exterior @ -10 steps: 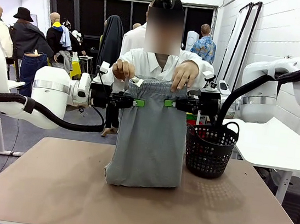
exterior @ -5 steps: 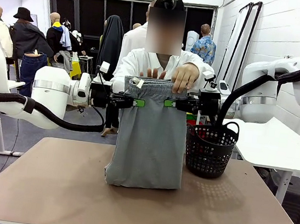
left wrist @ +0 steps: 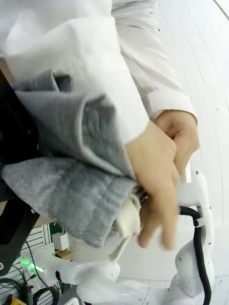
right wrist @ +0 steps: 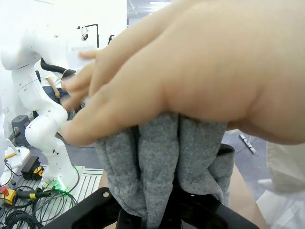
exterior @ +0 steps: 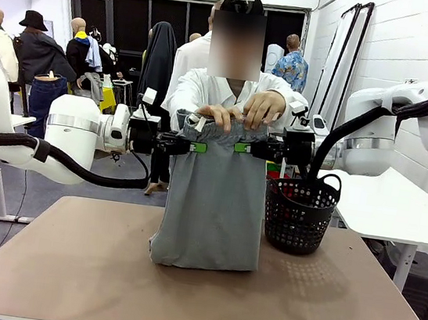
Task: Fold the training pants.
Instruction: Release the ends of the Training pants and then grab the overlapped ends.
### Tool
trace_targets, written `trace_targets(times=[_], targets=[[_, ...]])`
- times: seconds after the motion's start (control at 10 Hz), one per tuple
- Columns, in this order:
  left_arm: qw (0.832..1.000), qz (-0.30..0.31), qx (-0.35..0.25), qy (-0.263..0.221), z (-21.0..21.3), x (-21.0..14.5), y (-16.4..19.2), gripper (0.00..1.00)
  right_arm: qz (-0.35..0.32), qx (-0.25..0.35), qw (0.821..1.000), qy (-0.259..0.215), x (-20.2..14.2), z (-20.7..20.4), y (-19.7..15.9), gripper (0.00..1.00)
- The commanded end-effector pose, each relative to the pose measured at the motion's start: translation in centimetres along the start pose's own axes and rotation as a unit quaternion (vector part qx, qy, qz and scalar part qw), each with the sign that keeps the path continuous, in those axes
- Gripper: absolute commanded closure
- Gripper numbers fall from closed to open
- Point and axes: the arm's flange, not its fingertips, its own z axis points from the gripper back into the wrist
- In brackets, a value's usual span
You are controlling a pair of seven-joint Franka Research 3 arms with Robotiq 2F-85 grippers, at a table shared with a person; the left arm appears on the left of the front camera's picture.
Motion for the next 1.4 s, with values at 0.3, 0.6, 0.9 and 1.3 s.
trace_targets(times=[0.3, 0.6, 0.9, 1.3], targets=[[1.0, 0.001, 0.006, -0.006, 0.09, 0.27, -0.18, 1.0, 0.001, 0.007, 1.0, -0.004, 0.11, 0.02, 0.3, 1.0], [1.0, 0.001, 0.006, -0.006, 0.09, 0.27, -0.18, 1.0, 0.001, 0.007, 1.0, -0.004, 0.11, 0.02, 0.3, 1.0], [1.0, 0.001, 0.006, -0.006, 0.09, 0.27, -0.18, 1.0, 0.001, 0.007, 1.0, -0.004, 0.11, 0.02, 0.3, 1.0], [1.0, 0.001, 0.006, -0.006, 0.09, 0.27, -0.18, 1.0, 0.001, 0.007, 1.0, -0.004, 0.11, 0.02, 0.3, 1.0]])
